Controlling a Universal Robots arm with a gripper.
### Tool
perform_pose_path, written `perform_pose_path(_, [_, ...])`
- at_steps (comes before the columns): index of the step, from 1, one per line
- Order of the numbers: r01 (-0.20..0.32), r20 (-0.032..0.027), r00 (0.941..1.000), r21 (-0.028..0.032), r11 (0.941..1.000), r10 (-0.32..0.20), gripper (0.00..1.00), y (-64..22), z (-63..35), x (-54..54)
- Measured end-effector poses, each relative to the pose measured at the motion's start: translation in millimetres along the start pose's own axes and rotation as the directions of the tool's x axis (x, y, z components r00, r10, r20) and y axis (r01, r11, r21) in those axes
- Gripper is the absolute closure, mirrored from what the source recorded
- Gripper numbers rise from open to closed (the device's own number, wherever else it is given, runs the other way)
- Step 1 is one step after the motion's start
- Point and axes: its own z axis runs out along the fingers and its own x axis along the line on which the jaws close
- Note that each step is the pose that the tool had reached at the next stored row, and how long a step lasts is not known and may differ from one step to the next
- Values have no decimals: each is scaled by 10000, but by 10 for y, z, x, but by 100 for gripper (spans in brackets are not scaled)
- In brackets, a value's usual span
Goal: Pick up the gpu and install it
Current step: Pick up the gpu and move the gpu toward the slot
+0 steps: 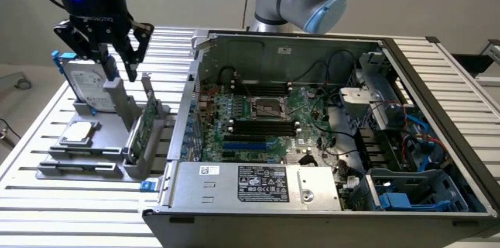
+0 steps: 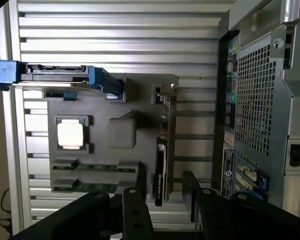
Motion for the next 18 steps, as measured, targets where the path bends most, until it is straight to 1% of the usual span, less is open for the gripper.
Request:
perform_pose_path(7, [-375,-8,9993,-7,9993,375,58,2,129,16])
perform_pose_path(18, [-387,-10,9993,-6,9993,387,58,7,328,12])
